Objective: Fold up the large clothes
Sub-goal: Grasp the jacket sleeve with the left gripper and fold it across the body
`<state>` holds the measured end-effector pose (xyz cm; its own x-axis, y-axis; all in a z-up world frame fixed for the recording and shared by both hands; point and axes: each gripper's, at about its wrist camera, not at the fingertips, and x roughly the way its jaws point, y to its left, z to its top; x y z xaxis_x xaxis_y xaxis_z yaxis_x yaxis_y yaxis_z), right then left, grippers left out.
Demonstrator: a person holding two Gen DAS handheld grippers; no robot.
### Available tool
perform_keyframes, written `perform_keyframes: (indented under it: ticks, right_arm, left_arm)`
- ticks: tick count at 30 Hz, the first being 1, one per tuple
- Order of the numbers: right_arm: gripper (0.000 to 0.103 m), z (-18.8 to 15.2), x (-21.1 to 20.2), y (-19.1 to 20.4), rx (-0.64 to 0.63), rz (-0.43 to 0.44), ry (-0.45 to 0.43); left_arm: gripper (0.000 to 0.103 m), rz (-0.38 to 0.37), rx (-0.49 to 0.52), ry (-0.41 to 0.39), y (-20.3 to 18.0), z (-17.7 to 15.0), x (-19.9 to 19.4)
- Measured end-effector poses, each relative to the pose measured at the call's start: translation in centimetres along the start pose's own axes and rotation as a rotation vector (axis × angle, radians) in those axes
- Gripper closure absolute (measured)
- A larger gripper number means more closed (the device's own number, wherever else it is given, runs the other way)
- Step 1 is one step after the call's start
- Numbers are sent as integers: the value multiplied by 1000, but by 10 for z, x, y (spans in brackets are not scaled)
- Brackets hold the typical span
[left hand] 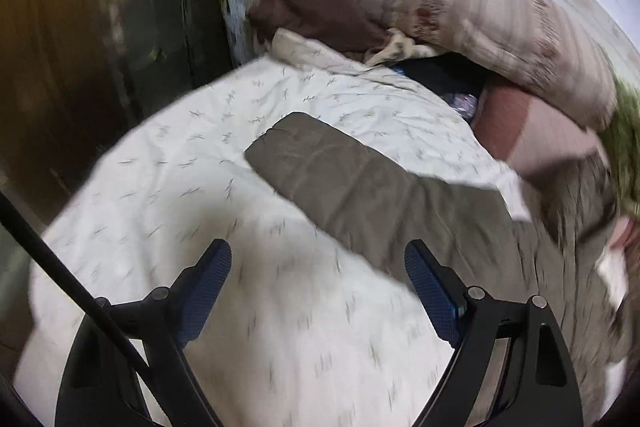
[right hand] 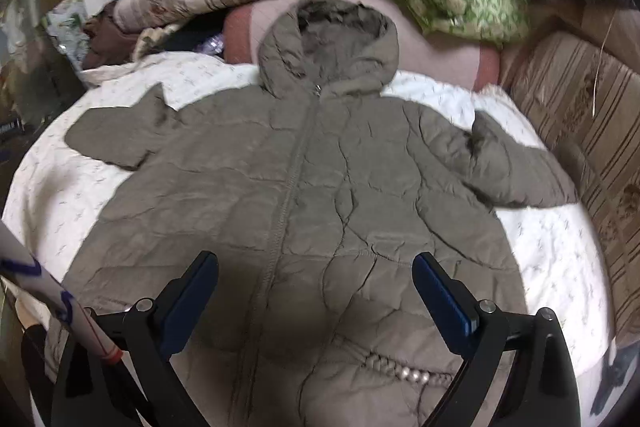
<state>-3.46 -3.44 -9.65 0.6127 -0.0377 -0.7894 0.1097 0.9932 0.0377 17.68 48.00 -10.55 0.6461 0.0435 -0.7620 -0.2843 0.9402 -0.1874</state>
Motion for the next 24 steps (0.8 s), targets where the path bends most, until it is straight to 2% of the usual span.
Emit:
perform_keyframes:
  ticks: [3, 4, 5, 6, 8, 15, 17, 20, 21, 22, 23, 24]
  right_arm:
    - [4, 0, 23, -7, 21, -35, 44]
    - [4, -1, 28, -11, 28, -44, 58]
    - [4, -2, 37, -14, 42, -59, 84]
    - [4, -3, 44, -17, 53, -65, 101]
    - [4, -5, 55, -21, 72, -79, 134]
    - [4, -6, 73, -24, 76, -113, 172]
    - [4, -7, 75, -22, 68, -118, 178]
    - [5, -7, 78, -20, 57, -121, 179]
    - [5, -7, 78, -19, 49, -127, 178]
    - [7, -8, 77, -17, 41, -131, 176]
    - [9, -8, 76, -16, 35, -133, 176]
    - [10, -7, 76, -17, 33, -132, 175]
  left_arm:
    - [18, -68, -113, 71, 34, 35, 53]
    - [22, -91, -160, 91, 44, 40, 68]
    - [32, -115, -196, 113, 52, 44, 80]
    - [36, -138, -232, 136, 58, 47, 93]
    - [39, -182, -308, 155, 72, 51, 115]
    - [38, -265, -364, 221, 76, 53, 164]
    - [38, -247, -364, 234, 73, 54, 175]
    - [35, -218, -379, 208, 67, 57, 180]
    - [41, -189, -367, 208, 62, 59, 180]
    - [55, -156, -342, 207, 57, 61, 179]
    - [80, -122, -308, 211, 52, 65, 178]
    - [83, -110, -280, 217, 47, 68, 175]
